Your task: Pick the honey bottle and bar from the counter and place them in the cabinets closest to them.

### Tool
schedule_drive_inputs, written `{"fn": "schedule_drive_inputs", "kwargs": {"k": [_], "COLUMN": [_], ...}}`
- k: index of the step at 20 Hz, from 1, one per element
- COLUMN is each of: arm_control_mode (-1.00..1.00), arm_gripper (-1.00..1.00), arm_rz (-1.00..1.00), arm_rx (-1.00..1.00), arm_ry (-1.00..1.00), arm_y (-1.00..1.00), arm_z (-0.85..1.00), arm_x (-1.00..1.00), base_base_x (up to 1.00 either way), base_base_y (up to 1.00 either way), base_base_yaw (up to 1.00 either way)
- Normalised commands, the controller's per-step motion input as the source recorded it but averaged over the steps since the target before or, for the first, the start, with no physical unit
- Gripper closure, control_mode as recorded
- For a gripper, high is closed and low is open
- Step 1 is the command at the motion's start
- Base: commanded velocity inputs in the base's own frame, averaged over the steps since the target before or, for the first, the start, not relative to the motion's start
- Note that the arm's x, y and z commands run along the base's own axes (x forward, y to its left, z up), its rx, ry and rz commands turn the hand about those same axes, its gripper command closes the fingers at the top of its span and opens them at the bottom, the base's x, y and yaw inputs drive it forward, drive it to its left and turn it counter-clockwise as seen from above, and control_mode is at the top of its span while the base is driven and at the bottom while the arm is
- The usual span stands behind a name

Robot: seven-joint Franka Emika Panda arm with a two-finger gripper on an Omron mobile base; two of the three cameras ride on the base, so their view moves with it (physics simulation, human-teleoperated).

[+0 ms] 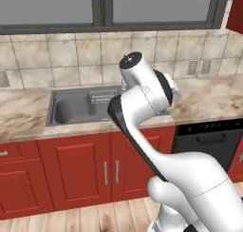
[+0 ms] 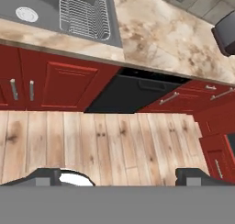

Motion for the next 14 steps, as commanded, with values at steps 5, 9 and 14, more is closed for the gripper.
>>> {"fn": "schedule_drive_inputs", "kwargs": {"k": [5,9,14], "arm_control_mode": [1.0,1.0,1.0], "arm_gripper": [-1.0,-1.0,-1.0], "arm_rz": [0.0,0.0,0.0], "arm_rx": [0.0,0.0,0.0], "arm_ry": [0.0,0.0,0.0], "arm_y": [0.0,0.0,0.0], "arm_z": [0.0,0.0,0.0], "arm_x": [0.0,0.0,0.0], "base_base_x": [-0.01,-0.03,-0.23], "base_base_y": [1.0,1.0,1.0], "base_base_yaw": [0.0,0.0,0.0]}}
